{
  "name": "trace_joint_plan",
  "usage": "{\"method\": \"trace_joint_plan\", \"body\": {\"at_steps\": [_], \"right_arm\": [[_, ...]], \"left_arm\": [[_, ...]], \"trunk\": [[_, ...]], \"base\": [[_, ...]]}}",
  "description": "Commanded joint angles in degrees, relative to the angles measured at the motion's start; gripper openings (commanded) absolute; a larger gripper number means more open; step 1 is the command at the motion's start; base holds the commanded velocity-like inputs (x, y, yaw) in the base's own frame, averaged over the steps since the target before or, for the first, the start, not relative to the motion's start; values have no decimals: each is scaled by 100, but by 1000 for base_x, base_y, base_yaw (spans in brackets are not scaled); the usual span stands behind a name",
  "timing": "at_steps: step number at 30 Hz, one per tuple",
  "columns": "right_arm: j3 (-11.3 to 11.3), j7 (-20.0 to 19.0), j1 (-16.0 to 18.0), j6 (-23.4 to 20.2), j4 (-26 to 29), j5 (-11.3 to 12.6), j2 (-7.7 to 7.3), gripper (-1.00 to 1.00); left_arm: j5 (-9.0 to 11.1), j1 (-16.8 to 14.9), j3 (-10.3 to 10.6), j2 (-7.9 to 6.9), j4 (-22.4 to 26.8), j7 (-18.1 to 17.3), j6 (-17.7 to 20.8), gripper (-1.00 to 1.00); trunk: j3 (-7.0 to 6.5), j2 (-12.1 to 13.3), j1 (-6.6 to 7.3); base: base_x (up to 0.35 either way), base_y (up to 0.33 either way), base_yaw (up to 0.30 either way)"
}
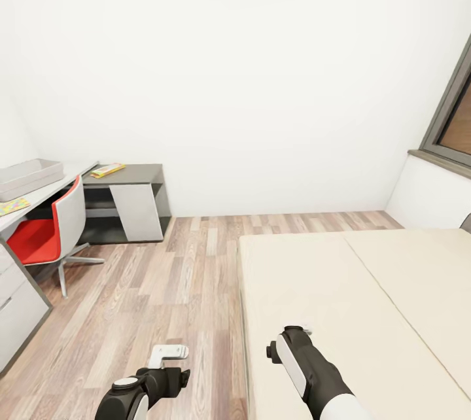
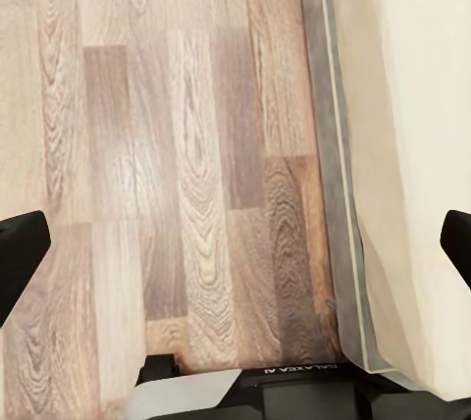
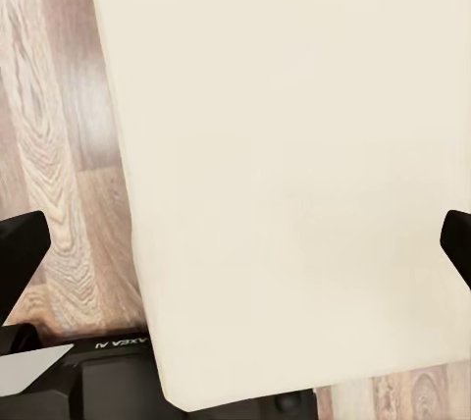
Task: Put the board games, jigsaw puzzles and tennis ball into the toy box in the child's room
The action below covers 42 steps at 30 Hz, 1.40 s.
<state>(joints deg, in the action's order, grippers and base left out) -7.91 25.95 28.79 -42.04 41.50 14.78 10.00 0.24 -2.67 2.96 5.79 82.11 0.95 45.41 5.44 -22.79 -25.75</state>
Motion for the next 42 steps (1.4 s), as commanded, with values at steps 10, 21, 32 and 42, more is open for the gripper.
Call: {"method": "trace_joint_plan", "body": {"at_steps": [10, 21, 32, 42], "right_arm": [[-15, 44, 1, -4, 7, 36, 0, 100], [-28, -152, -9, 671, -170, 56, 0, 100], [-10, -1819, 19, 1386, -1103, -34, -362, 100], [-19, -1981, 22, 1467, -1151, -36, -370, 100]], "left_arm": [[2, -5, 3, 1, 6, 10, 28, 100], [9, -5, -12, -7, 6, 10, 29, 100], [11, -5, -74, -27, 6, 18, 24, 100], [11, -5, -76, -26, 6, 17, 28, 100]], "trunk": [[13, -13, -4], [14, -13, -4], [15, -13, -4], [15, -13, -4]], "base": [[0, 0, 156], [0, 0, 219], [0, 0, 17], [0, 0, 0]]}}
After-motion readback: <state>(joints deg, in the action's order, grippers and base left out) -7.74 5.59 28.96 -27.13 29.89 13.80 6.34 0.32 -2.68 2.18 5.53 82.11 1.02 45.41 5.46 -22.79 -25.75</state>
